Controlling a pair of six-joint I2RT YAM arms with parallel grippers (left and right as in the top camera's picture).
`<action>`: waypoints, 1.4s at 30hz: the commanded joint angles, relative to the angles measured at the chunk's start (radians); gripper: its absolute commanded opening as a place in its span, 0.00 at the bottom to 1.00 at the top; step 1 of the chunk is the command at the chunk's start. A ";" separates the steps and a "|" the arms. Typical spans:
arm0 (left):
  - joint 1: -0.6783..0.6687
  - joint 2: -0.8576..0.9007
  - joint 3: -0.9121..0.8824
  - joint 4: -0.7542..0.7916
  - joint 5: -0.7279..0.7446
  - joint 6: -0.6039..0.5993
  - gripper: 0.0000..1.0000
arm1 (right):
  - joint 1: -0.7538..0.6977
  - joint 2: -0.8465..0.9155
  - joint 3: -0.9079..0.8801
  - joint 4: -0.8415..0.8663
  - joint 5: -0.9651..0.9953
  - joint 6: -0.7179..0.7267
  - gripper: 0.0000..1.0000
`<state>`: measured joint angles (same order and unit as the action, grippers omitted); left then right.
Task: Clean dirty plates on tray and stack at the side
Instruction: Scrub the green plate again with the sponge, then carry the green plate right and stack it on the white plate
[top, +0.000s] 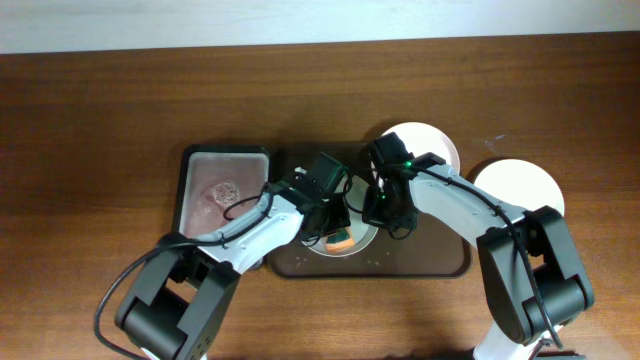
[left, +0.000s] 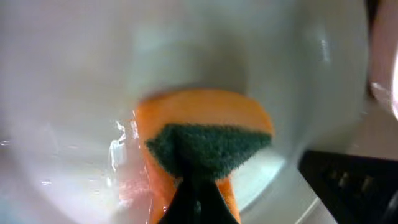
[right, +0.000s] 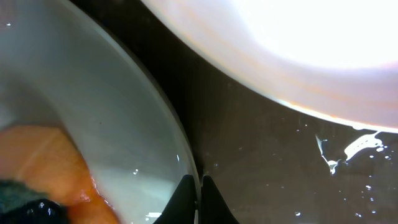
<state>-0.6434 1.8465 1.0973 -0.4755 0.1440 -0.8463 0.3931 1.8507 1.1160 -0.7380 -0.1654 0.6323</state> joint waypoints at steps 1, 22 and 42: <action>0.003 0.038 -0.001 -0.058 -0.282 -0.016 0.00 | -0.002 0.047 -0.014 -0.006 0.014 0.012 0.04; 0.404 -0.285 -0.002 -0.291 -0.233 0.665 0.00 | 0.013 -0.253 0.075 -0.089 0.378 -0.317 0.04; 0.475 -0.177 -0.148 -0.063 -0.158 0.839 0.66 | 0.425 -0.369 0.077 0.003 1.284 -0.471 0.04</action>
<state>-0.1753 1.6611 0.9585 -0.5522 -0.0254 -0.0128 0.8028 1.5040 1.1671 -0.7631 1.0172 0.1555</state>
